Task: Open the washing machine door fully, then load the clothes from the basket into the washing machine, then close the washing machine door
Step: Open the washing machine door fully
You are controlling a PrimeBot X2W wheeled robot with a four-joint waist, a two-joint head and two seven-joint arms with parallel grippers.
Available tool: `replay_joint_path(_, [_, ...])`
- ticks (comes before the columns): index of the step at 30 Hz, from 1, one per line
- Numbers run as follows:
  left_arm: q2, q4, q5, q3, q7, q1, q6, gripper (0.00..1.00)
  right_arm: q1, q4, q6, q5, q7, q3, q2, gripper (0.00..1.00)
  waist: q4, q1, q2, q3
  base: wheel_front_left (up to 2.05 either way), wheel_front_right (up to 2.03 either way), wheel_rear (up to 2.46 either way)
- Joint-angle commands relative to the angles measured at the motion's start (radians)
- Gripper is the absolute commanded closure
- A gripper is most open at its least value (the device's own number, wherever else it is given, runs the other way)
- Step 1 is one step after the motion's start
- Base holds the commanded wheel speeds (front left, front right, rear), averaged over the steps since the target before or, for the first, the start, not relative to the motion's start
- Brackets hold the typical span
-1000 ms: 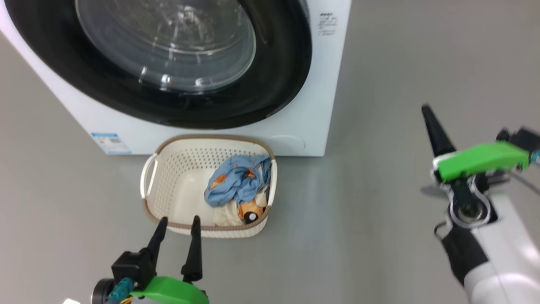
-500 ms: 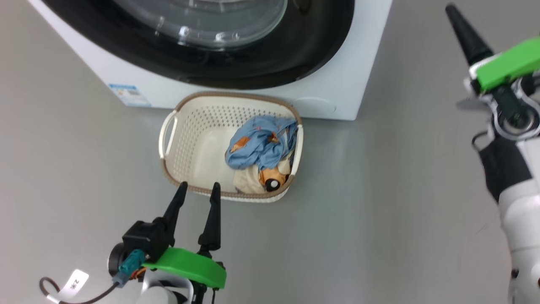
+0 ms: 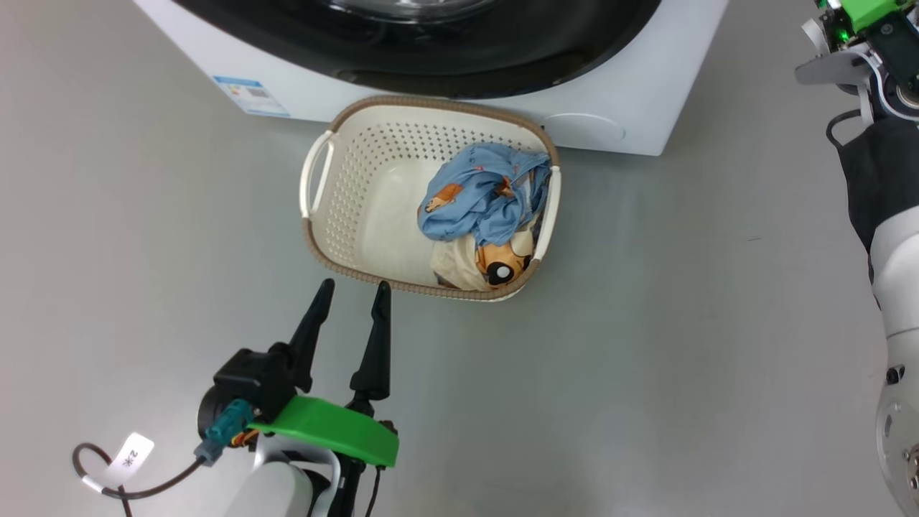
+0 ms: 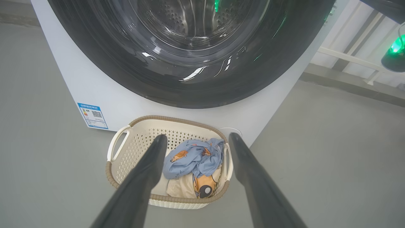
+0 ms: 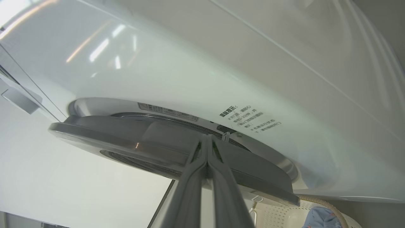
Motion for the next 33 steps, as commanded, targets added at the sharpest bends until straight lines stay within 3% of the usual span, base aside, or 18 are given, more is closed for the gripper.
replay_joint_path(1, [0.014,-0.027,-0.006,0.024,-0.007,-0.023,0.006,0.0,-0.037,-0.009,0.002,-0.004,0.013,0.006,0.027,1.0,0.017,0.0,0.0,0.014,0.0,0.0,0.0])
replay_joint_path(33, [0.014,-0.046,-0.051,-0.023,-0.007,-0.038,0.024,0.0,-0.312,0.377,0.002,0.112,0.144,-0.11,0.044,1.0,0.098,0.0,0.0,0.049,0.0,0.0,0.0])
